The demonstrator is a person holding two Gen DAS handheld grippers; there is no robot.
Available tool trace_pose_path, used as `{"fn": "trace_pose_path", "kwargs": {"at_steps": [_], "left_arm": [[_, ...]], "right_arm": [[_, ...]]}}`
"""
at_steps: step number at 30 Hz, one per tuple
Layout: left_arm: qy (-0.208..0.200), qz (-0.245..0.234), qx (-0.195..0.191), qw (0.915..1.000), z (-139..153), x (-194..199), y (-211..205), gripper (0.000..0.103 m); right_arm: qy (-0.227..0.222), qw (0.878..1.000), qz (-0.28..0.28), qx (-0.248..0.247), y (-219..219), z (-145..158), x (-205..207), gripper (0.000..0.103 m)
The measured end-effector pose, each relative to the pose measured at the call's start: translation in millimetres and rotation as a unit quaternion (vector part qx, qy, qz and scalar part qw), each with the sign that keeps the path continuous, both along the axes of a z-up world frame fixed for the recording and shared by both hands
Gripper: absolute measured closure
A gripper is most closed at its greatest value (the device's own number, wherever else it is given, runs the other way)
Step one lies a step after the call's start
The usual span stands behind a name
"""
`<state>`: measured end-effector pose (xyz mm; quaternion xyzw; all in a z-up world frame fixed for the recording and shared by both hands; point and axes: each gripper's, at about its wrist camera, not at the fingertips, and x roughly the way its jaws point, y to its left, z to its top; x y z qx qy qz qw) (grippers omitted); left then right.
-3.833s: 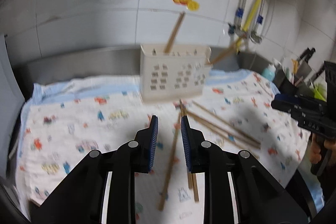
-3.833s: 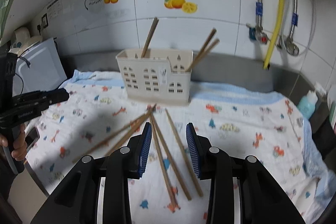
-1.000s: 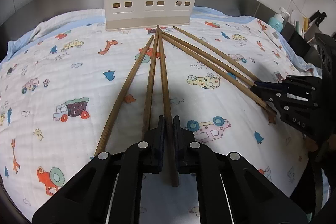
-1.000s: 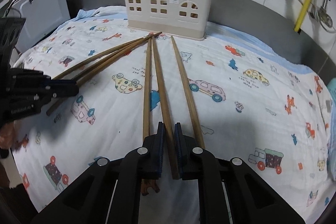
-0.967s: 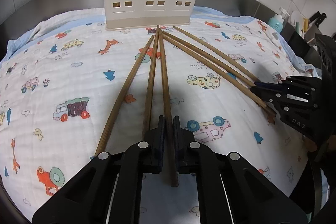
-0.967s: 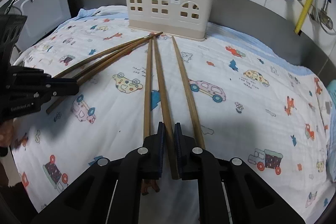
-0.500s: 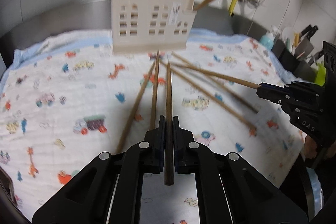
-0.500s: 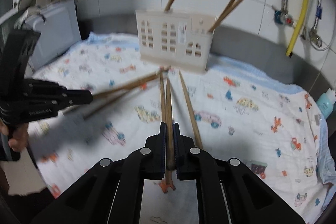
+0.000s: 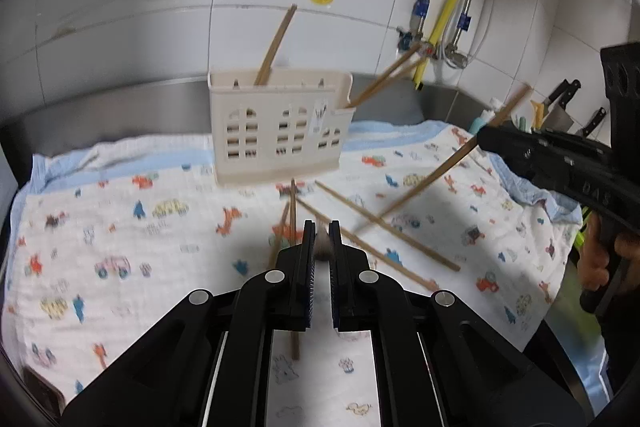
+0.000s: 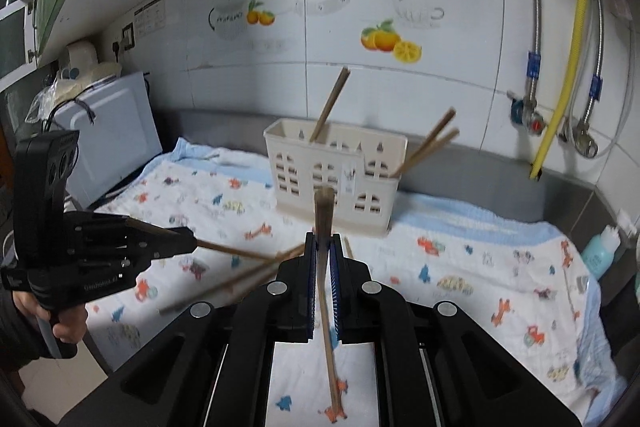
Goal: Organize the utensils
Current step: 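Lift the right tool's chopstick upright toward the holder while the left tool lifts its own, then lower both held chopsticks into the cream holder and open both tools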
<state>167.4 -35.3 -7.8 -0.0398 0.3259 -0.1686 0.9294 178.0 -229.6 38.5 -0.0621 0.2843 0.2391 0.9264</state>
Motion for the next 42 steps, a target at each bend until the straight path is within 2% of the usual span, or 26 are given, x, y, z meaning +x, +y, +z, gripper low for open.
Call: {"fn": "trace_pose_path", "kwargs": {"at_steps": [5,11,17,24,33,36,42], "left_arm": [[-0.01,-0.004,0.0,0.9999,20,11,7,0.098],[-0.025,-0.001,0.006,0.9997,43,29,14,0.098],[-0.059,0.005,0.017,0.9981,78,48,20,0.098],[-0.105,0.019,0.029,0.9939,122,74,21,0.098],[-0.162,0.052,0.045,0.9844,170,113,16,0.098],[-0.169,0.061,0.057,0.9821,172,125,14,0.098],[-0.134,0.079,0.054,0.9864,149,156,16,0.098]], "right_arm": [[-0.012,1.0,-0.008,0.013,-2,39,22,0.096],[-0.052,0.998,-0.029,0.012,1,86,56,0.096],[-0.07,0.996,-0.053,0.018,7,105,97,0.096],[-0.052,0.996,-0.069,0.027,18,91,142,0.096],[-0.022,0.998,-0.057,0.012,32,58,160,0.096],[-0.016,0.998,-0.055,0.005,34,49,162,0.096],[-0.009,0.998,-0.054,0.0,29,41,163,0.096]]}}
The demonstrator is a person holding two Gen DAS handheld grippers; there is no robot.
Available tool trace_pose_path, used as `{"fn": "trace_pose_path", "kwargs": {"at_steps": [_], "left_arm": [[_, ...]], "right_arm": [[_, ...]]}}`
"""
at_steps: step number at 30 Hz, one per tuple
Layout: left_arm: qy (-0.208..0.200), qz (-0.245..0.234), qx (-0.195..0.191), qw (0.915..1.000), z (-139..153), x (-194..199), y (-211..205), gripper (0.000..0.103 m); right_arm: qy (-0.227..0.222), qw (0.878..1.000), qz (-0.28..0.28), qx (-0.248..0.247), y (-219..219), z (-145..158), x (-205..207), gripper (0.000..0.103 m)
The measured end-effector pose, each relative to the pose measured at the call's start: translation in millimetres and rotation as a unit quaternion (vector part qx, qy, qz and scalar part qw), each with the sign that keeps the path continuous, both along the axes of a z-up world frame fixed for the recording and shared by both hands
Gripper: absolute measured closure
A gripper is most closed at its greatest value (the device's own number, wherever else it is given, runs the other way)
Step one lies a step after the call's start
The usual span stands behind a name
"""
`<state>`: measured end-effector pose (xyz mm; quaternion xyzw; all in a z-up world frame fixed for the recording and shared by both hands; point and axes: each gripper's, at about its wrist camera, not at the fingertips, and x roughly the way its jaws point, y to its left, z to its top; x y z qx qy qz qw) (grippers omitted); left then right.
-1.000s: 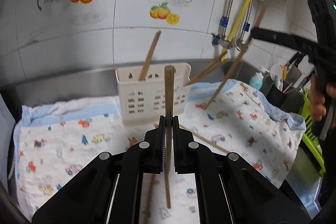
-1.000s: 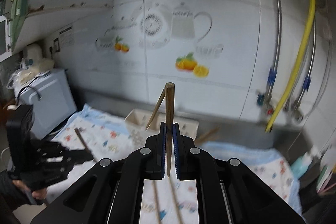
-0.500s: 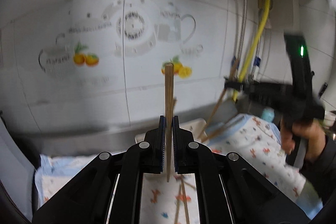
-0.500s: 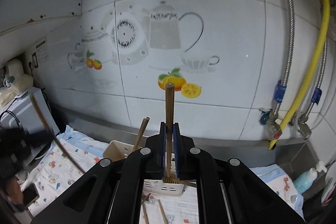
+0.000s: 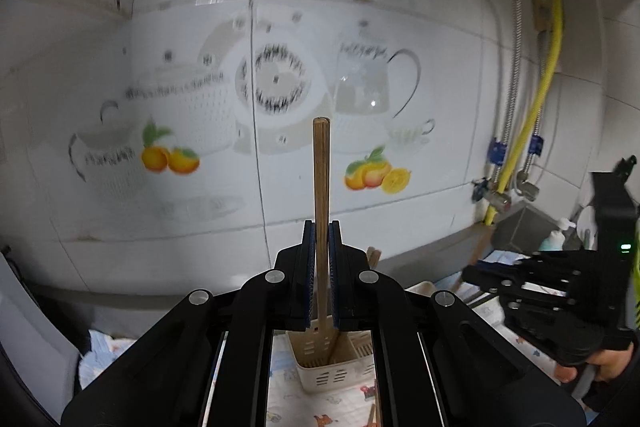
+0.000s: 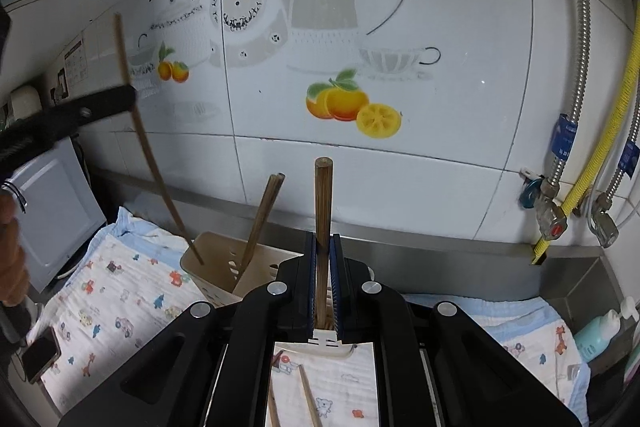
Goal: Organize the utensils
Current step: 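Lower both held chopsticks into the cream holder and open both tools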
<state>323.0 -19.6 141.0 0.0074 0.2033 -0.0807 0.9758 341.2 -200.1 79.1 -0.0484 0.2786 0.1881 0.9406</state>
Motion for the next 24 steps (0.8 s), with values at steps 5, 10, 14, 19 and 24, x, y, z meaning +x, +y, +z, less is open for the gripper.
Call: {"fn": "trace_pose_path", "kwargs": {"at_steps": [5,10,14,19,24], "left_arm": [[0.027,0.009,-0.002,0.9996,-24,15,3,0.098],[0.049,0.007,0.001,0.9988,-40,23,6,0.097],[0.053,0.007,0.005,0.9986,-41,23,5,0.097],[0.046,0.008,-0.002,0.9989,-31,14,9,0.095],[0.042,0.011,-0.017,0.9989,-25,-10,21,0.094]], "right_arm": [[0.001,1.0,0.0,-0.005,-4,-4,-3,0.096],[-0.003,1.0,-0.002,-0.004,-9,-4,-6,0.096],[-0.006,1.0,-0.005,-0.005,-11,-2,-10,0.093],[-0.016,1.0,-0.01,-0.002,-16,5,-20,0.082],[-0.029,0.999,-0.012,-0.006,-22,11,-43,0.078]]}}
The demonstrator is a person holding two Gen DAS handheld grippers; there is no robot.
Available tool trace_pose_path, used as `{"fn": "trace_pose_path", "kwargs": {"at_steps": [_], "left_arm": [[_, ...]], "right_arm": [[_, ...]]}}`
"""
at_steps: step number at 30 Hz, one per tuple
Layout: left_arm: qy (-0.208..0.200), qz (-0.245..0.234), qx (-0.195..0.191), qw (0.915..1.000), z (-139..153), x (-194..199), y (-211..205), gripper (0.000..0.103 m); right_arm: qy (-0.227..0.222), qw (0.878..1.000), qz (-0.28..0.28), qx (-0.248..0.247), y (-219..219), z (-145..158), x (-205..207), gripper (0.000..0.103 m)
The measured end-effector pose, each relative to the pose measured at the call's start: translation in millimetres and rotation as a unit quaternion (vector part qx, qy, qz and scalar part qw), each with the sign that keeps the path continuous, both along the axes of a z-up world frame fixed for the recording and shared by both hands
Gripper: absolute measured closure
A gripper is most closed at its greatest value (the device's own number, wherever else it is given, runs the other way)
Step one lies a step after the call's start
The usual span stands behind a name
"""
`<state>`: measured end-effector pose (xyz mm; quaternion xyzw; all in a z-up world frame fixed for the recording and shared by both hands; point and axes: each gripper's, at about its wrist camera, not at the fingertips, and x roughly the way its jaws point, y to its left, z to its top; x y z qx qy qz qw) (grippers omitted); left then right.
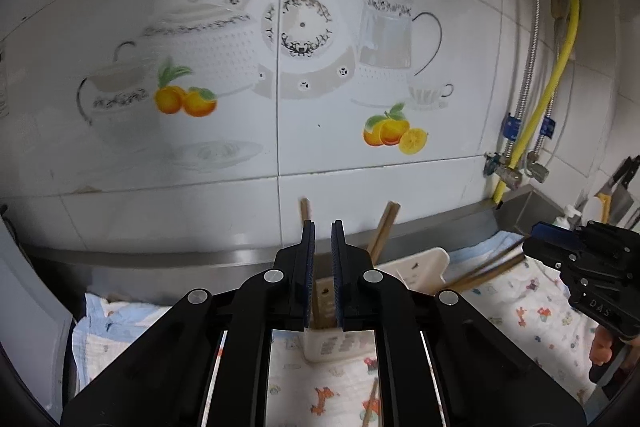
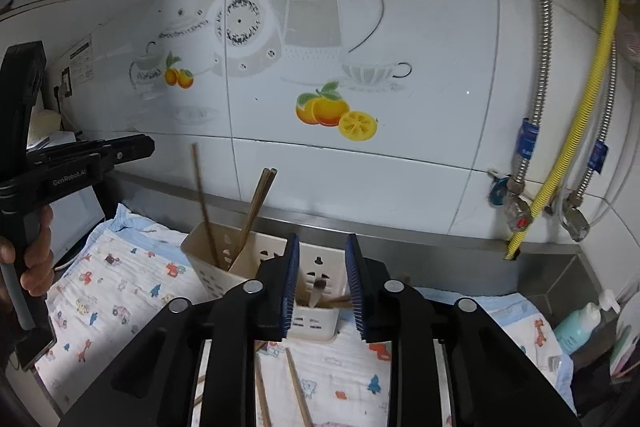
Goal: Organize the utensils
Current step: 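Lower both held chopsticks into the cream holder and open both tools, then move both tools back to the loose chopsticks and close on one each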
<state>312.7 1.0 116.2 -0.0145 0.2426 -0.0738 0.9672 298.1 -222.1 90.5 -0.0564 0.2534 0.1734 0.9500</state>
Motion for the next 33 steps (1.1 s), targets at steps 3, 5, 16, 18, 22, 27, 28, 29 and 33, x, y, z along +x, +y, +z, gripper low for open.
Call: {"fn": "trace_pose_path", "kwargs": {"at_steps": [3,5,16,18,22,27,28,29,33], "left_arm": [[0.003,-0.001,-0.006,1.0,-4,-19,7,0.094],[0.004,-0.001,-0.006,1.0,-11,-36,10,0.094],[0.044,-0.025,-0.028,0.9983,-76,-111,15,0.076],[0.054,-0.028,-0.022,0.9979,-91,-122,11,0.076],[0.077,-0.039,-0.034,0.9957,-120,-142,7,0.076],[0.102,-0.046,-0.05,0.9925,-147,-158,4,0.076],[0.107,-0.049,-0.05,0.9918,-154,-162,2,0.076],[0.111,-0.049,-0.049,0.9915,-158,-165,1,0.076],[0.121,-0.059,-0.037,0.9902,-171,-171,-7,0.076]], "right_arm": [[-0.001,1.0,0.005,0.008,-5,-1,-19,0.078],[-0.002,1.0,0.008,0.01,-7,-5,-35,0.078],[0.031,0.999,0.035,0.007,-5,-58,-111,0.072],[0.042,0.998,0.037,0.002,-5,-74,-123,0.072],[0.065,0.997,0.035,-0.001,-11,-107,-144,0.072],[0.106,0.994,0.029,0.002,-20,-144,-152,0.072],[0.11,0.994,0.028,0.001,-22,-150,-153,0.072],[0.116,0.993,0.026,0.001,-23,-157,-154,0.073],[0.139,0.99,0.023,-0.006,-24,-181,-150,0.074]]}}
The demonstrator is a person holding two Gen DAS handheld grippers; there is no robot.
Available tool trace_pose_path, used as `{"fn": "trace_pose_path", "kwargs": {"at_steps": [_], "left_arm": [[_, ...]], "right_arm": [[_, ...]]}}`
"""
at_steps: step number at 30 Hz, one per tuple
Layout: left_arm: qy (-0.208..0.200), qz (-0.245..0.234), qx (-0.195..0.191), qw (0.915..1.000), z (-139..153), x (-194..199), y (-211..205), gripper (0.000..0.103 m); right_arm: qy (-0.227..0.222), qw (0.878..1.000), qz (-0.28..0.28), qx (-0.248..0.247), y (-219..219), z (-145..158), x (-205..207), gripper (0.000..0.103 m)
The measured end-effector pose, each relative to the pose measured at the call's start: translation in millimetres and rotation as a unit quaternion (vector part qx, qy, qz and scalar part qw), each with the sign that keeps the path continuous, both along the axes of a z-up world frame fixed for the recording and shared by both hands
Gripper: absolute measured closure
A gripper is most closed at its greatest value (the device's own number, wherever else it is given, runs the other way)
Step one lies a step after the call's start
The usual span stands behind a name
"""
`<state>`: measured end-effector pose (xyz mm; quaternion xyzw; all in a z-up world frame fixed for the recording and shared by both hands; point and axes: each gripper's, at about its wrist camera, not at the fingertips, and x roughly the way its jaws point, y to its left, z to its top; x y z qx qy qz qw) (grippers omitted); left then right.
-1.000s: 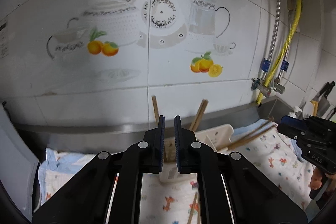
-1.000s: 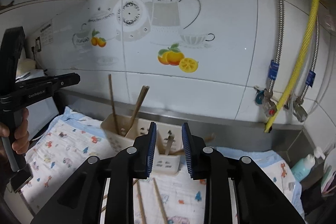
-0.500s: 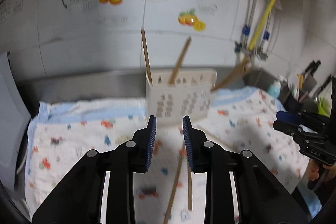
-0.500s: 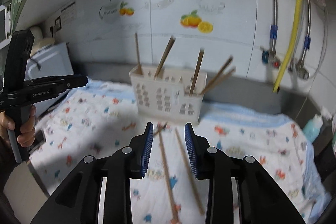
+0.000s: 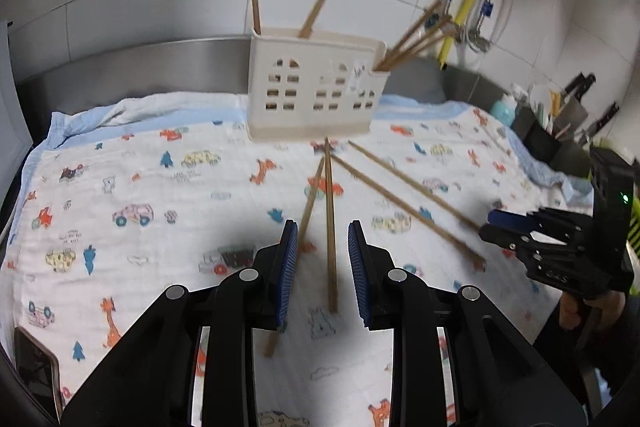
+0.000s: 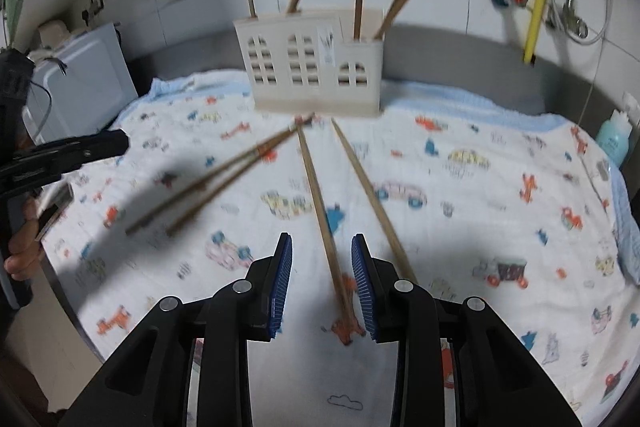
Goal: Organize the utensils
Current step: 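Move both tools back to the loose chopsticks and close on one each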
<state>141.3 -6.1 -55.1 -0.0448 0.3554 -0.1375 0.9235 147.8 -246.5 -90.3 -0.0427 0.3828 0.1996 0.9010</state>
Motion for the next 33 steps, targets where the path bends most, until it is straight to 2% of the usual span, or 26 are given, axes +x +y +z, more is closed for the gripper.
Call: {"fn": "trace_pose_path", "kwargs": {"at_steps": [9,16,22,33], "left_arm": [[0.027,-0.012,-0.007,0.9995,-22,1,-10,0.076],[0.045,-0.028,0.002,0.9986,-36,9,-25,0.076],[0.06,-0.029,0.006,0.9978,-49,21,-33,0.076],[0.093,-0.003,0.028,0.9952,-73,43,-39,0.077]], "right_arm": [[0.031,0.999,0.011,-0.018,5,-27,17,0.08],[0.044,0.998,0.019,-0.038,8,-40,23,0.087],[0.036,0.998,0.02,-0.053,9,-42,23,0.093],[0.035,0.998,0.022,-0.046,7,-43,22,0.094]]}}
